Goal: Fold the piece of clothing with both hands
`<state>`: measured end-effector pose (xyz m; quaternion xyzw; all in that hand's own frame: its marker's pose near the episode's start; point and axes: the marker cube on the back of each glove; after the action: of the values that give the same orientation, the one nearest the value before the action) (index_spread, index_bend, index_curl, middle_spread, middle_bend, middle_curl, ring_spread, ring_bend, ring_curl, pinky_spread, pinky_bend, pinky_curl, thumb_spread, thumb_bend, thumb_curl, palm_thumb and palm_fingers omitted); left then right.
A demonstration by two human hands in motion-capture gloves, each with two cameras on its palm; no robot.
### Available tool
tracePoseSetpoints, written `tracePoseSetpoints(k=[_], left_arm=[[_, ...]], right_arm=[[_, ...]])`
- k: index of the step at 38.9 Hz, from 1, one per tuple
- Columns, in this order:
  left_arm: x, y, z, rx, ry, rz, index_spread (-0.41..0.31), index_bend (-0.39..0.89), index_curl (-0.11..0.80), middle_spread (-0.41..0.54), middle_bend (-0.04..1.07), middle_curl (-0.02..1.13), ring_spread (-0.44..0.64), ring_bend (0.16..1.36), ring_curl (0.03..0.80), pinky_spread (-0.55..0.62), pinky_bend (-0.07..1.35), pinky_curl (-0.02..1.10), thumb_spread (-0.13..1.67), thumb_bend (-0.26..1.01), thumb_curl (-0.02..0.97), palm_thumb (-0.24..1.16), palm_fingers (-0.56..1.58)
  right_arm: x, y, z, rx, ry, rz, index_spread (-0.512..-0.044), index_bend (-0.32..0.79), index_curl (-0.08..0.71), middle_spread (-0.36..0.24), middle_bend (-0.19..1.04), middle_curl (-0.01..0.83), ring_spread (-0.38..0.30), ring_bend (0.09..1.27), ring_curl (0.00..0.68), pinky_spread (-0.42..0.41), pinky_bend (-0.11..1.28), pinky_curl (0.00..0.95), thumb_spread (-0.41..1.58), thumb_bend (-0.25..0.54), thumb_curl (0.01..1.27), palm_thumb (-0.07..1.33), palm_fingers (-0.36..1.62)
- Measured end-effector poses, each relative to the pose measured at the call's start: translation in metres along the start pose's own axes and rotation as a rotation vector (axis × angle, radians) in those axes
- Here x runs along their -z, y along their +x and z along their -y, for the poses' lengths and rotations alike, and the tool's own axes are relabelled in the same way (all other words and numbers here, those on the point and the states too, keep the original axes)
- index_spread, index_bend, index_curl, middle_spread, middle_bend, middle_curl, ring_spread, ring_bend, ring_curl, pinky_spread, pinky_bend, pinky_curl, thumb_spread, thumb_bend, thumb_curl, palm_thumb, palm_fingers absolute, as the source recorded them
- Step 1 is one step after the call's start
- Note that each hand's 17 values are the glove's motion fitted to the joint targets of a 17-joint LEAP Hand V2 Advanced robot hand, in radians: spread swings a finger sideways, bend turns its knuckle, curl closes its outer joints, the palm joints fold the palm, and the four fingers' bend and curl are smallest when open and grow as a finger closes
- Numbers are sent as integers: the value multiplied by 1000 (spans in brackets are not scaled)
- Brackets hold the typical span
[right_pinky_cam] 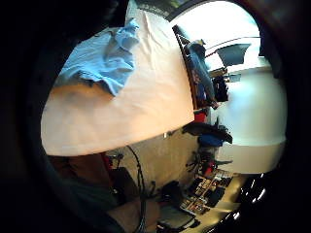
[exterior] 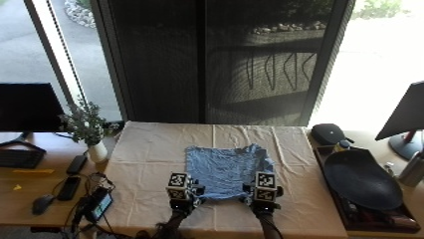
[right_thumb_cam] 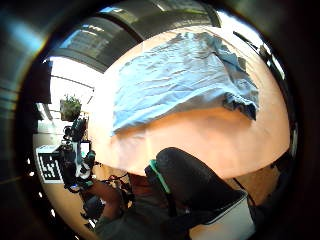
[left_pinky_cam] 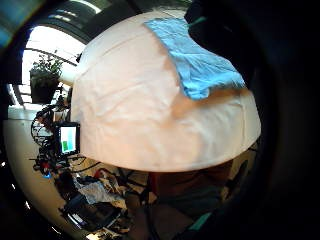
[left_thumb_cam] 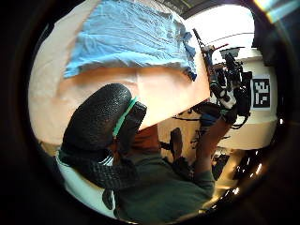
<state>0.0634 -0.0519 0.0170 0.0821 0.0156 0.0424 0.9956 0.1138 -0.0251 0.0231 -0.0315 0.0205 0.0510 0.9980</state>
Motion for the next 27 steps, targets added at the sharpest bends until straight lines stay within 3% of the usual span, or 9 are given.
tracePoseSetpoints(k=[2, 19, 26, 27], left_arm=[[-14, 8, -2, -4, -63, -27, -95, 97, 198, 30, 216, 363, 155, 630, 297, 239, 597, 269, 1183, -16, 233, 194, 328], [-99, 21, 37, -56, -185, -26, -82, 104, 197, 51, 204, 379, 166, 654, 309, 229, 645, 288, 1130, -18, 270, 239, 289], [-77, 25, 25, -66, -125, 22, -88, 147, 219, 49, 188, 378, 167, 636, 303, 220, 643, 288, 1129, -8, 283, 274, 312], [-80, 24, 28, -66, -104, 32, -100, 217, 244, 37, 185, 376, 165, 605, 294, 211, 631, 284, 1142, 10, 287, 307, 357]], right_arm=[[-7, 10, 5, -25, 4, 2, -387, 94, 202, -3, 173, 288, 144, 389, 271, 250, 694, 358, 1118, -18, 255, 304, 134], [-92, 58, 46, -152, -15, 29, -391, 90, 179, 20, 187, 299, 145, 458, 296, 193, 773, 373, 1051, -13, 305, 420, 88], [-110, 61, 53, -133, -33, 8, -391, 70, 155, 9, 206, 313, 114, 509, 308, 84, 814, 378, 1040, -6, 327, 492, 129], [-112, 60, 53, -128, -37, 6, -390, 82, 157, -16, 245, 327, 70, 540, 318, 56, 791, 372, 1049, 12, 337, 531, 217]])
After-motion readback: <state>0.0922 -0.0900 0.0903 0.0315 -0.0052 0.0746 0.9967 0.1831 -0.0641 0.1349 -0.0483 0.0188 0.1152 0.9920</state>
